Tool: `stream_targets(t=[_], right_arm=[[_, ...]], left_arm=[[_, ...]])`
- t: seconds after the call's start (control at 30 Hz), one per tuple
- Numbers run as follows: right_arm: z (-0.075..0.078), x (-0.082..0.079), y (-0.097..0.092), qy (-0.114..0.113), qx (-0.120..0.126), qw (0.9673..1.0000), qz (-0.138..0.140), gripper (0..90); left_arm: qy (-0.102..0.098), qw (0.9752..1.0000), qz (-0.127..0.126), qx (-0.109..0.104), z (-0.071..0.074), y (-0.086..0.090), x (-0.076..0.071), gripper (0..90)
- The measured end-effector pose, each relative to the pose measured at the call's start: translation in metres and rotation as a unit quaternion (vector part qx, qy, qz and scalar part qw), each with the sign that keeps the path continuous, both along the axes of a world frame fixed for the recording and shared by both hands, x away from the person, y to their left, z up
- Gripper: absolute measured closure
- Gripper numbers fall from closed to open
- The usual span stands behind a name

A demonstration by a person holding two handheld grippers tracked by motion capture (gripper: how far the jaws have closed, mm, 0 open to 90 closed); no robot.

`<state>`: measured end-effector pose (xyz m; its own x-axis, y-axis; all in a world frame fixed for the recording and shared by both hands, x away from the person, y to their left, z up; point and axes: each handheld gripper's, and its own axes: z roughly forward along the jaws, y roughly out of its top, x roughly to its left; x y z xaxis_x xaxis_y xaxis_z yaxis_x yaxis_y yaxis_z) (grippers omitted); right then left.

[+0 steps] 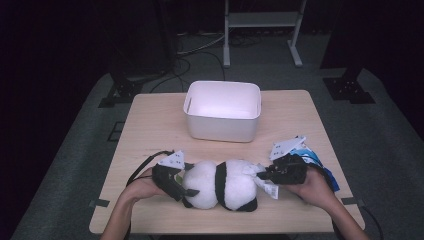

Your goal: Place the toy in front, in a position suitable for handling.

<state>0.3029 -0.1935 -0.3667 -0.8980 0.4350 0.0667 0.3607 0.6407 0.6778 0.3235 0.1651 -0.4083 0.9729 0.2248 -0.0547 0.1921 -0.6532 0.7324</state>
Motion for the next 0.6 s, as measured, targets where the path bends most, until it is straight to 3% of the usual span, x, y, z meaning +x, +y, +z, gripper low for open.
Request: stream_targets(t=[0.1, 0.37, 0.6], right_arm=[[0.004, -0.002, 0.005, -0.005, -0.003, 0.9999, 0.009, 83.0], [0.018, 0.000, 0.046, -0.019, -0.026, 0.9979, 0.056, 83.0], [0.017, 0.004, 0.086, -0.014, -0.065, 0.9934, 0.093, 83.0]], left_arm=[[-0.002, 1.0000, -0.001, 0.002, 0.001, -0.001, 0.000, 10.3], [-0.001, 1.0000, 0.002, -0.003, 0.001, -0.003, -0.001, 10.3], [-0.009, 1.0000, -0.003, -0.001, 0.001, -0.007, -0.002, 10.3]])
